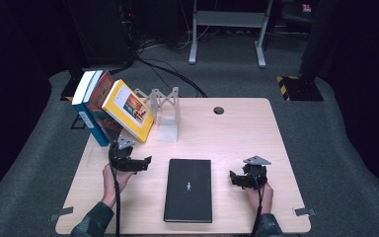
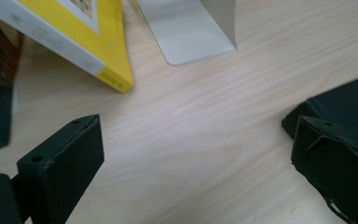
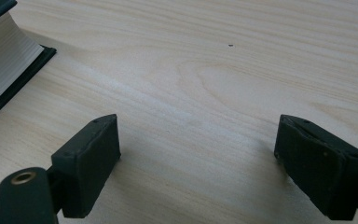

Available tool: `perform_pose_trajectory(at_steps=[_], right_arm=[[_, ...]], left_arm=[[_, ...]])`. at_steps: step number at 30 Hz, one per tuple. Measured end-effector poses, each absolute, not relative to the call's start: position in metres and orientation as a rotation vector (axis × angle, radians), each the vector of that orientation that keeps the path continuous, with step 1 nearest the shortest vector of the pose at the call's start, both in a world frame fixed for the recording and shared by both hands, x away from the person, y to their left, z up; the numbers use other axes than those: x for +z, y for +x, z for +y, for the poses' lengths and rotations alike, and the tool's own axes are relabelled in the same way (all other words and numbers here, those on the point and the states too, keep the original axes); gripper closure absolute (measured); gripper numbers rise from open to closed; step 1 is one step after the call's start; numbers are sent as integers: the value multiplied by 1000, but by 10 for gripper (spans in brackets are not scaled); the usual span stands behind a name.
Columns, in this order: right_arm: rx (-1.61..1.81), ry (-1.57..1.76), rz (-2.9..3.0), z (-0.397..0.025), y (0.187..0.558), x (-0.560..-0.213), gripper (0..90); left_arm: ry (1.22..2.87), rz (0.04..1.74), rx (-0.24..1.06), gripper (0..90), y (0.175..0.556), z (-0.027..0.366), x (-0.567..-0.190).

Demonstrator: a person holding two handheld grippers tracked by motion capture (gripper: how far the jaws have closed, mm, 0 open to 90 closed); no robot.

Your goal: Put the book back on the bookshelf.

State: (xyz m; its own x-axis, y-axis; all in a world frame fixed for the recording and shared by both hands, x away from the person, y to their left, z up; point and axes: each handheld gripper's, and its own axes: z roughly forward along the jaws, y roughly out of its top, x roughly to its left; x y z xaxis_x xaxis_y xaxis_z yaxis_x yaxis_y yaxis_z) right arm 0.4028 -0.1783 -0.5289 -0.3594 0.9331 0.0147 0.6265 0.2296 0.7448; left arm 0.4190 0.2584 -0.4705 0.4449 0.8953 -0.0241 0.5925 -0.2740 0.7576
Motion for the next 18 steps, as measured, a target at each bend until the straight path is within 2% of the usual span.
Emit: perform_pose_trajectory(at_steps=[10,18], right_arm=[[941,1430,2073,-178,403,-529,133],[945,1425,2076,-178,402,-529,133]], left_arm=[[2053,1223,484,2,402,244,-503],[2110,1158,466,0,382,237,-515]])
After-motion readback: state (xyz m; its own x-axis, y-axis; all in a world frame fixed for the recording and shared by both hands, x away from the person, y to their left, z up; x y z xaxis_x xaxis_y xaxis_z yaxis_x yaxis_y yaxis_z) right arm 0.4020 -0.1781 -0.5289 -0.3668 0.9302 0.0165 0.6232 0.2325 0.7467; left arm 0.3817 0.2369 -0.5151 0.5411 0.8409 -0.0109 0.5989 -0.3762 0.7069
